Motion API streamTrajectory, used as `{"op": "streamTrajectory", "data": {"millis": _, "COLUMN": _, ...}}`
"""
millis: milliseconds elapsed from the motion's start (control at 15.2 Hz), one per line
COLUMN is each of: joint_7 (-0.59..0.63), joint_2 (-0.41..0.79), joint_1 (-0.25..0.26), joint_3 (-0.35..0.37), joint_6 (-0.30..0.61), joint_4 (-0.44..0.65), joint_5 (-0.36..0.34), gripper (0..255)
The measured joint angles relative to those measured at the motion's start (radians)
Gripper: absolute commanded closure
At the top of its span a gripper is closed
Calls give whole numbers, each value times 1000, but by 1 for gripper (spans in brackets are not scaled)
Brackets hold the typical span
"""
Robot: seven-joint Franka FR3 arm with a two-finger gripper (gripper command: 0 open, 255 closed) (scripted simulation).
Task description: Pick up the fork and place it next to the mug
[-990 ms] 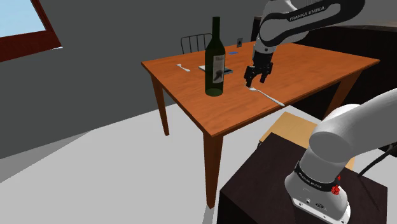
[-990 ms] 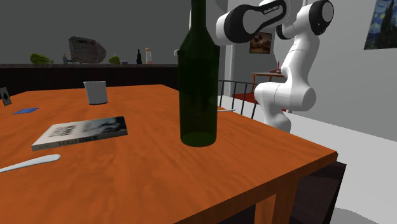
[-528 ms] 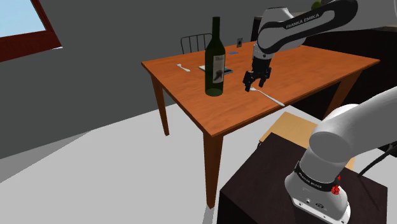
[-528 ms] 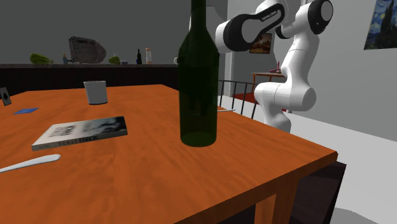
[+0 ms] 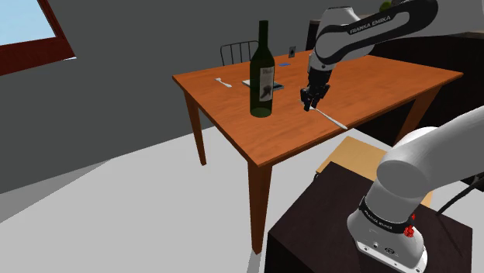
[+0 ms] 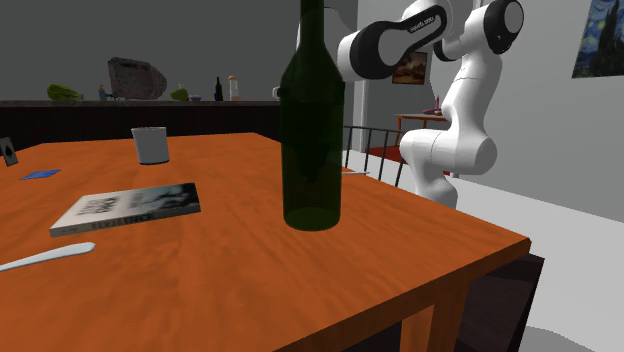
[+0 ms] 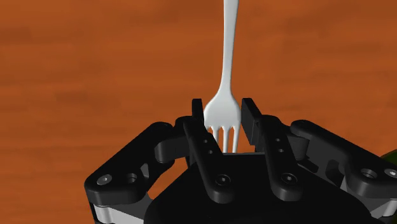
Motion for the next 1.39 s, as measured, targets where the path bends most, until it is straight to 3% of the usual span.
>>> {"op": "streamTrajectory", "data": {"millis": 462, "joint_7": 2, "joint_2": 2, "joint_1": 3, "joint_3": 2, "joint_6": -6, "joint_4": 3, "joint_5": 9, "gripper": 255}}
{"op": "streamTrajectory", "data": {"millis": 1386, "joint_7": 5, "joint_2": -26, "joint_1": 10, "joint_3": 23, "joint_6": -197, "joint_4": 158, "joint_5": 23, "gripper": 255}}
